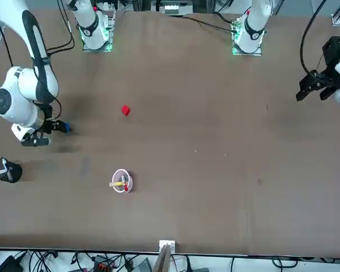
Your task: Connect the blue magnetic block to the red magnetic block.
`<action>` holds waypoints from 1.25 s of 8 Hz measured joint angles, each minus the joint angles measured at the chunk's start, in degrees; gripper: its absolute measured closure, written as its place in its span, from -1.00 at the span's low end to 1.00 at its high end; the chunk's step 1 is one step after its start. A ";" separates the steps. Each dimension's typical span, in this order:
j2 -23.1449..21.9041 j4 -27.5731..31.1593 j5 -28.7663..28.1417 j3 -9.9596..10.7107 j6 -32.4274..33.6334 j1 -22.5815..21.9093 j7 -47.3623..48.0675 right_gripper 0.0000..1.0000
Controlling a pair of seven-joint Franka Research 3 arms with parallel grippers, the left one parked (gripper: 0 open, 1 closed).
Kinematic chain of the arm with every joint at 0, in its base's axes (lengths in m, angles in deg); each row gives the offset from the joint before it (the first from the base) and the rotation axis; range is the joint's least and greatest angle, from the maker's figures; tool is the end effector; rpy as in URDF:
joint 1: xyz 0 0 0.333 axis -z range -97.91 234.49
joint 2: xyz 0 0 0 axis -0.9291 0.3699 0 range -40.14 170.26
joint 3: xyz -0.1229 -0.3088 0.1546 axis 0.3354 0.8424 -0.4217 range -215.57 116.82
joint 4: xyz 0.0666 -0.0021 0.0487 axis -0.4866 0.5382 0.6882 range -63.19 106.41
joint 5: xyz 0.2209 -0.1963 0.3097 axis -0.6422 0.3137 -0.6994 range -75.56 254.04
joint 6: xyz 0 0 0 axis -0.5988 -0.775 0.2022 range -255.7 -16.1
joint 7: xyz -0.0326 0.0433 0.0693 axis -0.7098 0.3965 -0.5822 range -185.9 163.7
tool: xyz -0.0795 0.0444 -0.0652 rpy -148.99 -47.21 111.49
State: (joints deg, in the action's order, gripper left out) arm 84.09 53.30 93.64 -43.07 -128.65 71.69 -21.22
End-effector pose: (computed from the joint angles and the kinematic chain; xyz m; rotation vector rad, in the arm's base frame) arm 0.5907 -0.1011 0.2538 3.0656 0.1088 -0.1391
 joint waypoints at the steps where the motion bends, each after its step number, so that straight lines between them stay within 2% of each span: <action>1: 0.30 0.87 0.00 -0.01 -0.71 0.00 0.00 -1.00; 6: 1.80 2.11 0.00 0.00 -0.88 0.92 0.00 -0.99; 9: 2.96 2.12 0.00 0.00 -0.95 1.13 0.00 -0.89; 10: 3.22 2.12 0.00 0.00 -0.95 1.13 0.00 -0.80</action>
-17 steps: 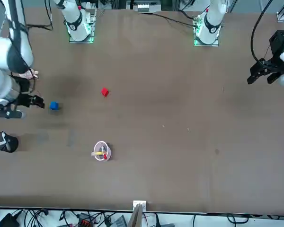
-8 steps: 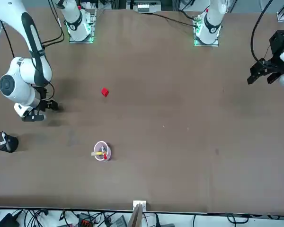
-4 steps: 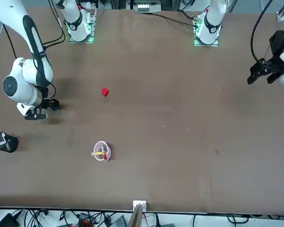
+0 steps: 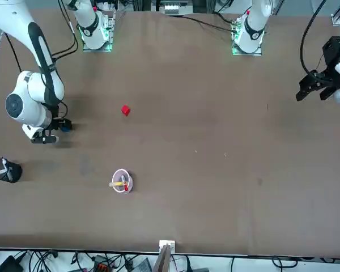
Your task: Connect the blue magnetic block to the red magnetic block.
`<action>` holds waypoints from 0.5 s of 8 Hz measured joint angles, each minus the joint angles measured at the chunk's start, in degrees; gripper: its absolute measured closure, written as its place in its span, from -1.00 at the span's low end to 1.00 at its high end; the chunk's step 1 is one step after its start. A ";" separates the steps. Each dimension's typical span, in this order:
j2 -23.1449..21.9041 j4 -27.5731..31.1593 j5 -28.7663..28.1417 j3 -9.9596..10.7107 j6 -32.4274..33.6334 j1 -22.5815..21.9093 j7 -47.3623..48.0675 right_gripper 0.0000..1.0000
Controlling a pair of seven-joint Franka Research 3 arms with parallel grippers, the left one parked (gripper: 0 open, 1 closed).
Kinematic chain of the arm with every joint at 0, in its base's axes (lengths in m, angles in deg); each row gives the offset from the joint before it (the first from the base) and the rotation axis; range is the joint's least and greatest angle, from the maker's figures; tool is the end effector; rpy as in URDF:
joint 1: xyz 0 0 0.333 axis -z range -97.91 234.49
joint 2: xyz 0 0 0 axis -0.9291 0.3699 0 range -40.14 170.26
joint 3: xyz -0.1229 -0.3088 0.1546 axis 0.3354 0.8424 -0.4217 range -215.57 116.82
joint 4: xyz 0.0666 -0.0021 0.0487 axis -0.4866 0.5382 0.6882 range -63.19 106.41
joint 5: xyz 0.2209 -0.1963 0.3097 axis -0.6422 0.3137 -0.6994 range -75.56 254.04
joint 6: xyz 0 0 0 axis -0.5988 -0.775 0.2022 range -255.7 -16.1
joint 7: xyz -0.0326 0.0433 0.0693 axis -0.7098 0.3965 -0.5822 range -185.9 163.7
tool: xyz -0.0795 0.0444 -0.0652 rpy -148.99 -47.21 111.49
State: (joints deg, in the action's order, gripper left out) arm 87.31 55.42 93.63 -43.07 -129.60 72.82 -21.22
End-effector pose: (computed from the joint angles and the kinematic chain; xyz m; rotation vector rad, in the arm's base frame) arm 0.5696 -0.1101 0.2079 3.0709 0.0832 -0.2571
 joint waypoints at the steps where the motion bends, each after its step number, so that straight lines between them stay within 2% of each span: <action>1: 0.03 -0.01 0.00 0.00 0.00 0.00 0.00 -0.65; 2: 0.02 -0.05 0.00 0.00 -0.01 0.00 0.00 -0.57; 3: 0.02 -0.12 0.00 -0.01 -0.05 0.00 0.00 -0.18; 4: -0.14 -0.42 0.00 -0.10 -0.04 -0.01 0.00 0.06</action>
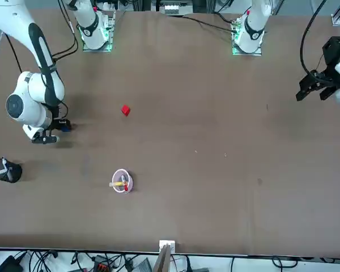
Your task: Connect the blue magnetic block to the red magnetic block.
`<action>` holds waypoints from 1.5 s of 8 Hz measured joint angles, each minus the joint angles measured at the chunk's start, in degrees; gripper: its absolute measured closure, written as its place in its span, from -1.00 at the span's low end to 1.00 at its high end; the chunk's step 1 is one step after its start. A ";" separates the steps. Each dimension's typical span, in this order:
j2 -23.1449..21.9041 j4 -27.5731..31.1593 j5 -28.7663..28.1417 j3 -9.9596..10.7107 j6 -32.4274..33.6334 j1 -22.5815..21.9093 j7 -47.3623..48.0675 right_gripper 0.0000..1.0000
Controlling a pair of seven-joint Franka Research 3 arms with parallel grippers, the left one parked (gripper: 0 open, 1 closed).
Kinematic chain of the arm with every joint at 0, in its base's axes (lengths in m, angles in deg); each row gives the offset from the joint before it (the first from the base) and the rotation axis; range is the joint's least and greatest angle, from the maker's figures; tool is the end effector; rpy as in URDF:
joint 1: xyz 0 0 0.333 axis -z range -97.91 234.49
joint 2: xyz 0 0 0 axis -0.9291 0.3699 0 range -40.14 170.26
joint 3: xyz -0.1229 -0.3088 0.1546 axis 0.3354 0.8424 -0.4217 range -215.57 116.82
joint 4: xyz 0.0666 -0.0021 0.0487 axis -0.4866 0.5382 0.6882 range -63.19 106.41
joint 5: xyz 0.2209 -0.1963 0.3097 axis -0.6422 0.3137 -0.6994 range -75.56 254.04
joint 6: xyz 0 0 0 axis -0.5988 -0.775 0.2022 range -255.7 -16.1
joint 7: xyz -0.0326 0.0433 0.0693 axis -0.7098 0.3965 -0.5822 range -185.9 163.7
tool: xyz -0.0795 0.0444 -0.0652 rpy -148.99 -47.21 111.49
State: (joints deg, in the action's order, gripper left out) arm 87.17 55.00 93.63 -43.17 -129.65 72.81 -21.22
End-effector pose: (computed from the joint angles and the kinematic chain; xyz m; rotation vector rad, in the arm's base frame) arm 0.5733 -0.1095 0.2120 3.0708 0.0859 -0.2407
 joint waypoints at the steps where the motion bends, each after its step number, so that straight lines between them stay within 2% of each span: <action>1: -0.17 -0.79 0.00 -0.25 0.50 -0.02 -0.03 0.06; 3: -1.48 -3.68 0.00 -1.53 3.35 -0.41 -0.25 0.06; 5: -4.69 -6.46 0.00 -3.37 7.71 -2.02 0.39 0.06; 7: -6.49 -10.39 -0.06 -3.88 13.43 -4.27 2.39 0.06; 10: -5.82 -12.92 -0.35 -3.99 16.53 -8.96 6.87 0.06; 12: -2.75 -12.81 -0.36 -4.04 15.99 -11.50 7.73 0.06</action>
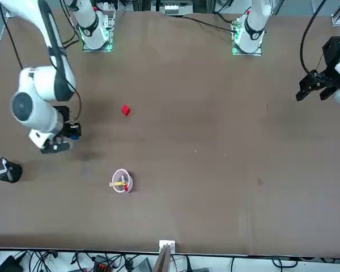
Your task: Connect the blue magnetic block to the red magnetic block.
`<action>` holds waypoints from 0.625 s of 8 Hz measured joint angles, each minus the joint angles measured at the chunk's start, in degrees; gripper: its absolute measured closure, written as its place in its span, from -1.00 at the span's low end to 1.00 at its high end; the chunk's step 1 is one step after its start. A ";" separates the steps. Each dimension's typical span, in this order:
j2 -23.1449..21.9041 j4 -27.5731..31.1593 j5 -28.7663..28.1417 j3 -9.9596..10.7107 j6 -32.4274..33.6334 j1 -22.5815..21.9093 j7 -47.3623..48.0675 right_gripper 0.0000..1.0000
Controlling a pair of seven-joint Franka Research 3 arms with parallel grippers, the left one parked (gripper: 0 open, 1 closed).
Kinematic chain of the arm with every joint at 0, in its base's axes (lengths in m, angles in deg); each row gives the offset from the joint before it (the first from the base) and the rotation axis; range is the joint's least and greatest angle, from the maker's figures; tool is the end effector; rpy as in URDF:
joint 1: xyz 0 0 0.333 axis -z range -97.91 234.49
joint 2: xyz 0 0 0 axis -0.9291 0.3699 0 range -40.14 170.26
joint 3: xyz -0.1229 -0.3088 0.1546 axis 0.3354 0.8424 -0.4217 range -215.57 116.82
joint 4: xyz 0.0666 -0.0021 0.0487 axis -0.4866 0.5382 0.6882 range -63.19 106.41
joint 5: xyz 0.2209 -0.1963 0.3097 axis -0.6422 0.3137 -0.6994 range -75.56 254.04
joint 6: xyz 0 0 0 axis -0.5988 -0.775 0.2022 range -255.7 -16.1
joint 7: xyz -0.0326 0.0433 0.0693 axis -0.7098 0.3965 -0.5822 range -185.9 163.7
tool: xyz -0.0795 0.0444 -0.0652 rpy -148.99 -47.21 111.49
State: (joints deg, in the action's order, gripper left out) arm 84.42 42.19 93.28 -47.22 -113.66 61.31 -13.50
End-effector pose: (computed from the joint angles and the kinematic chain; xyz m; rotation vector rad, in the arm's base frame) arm 0.6370 0.0515 0.3116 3.0498 0.2601 -0.2301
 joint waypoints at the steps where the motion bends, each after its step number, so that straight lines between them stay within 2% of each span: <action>1: 1.99 0.14 -0.05 -0.01 -1.14 -0.76 0.18 0.06; 5: 7.54 3.40 -0.18 0.44 -11.39 -0.76 1.46 0.06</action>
State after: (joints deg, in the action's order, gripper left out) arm 91.96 45.58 93.10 -46.78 -125.06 60.55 -12.03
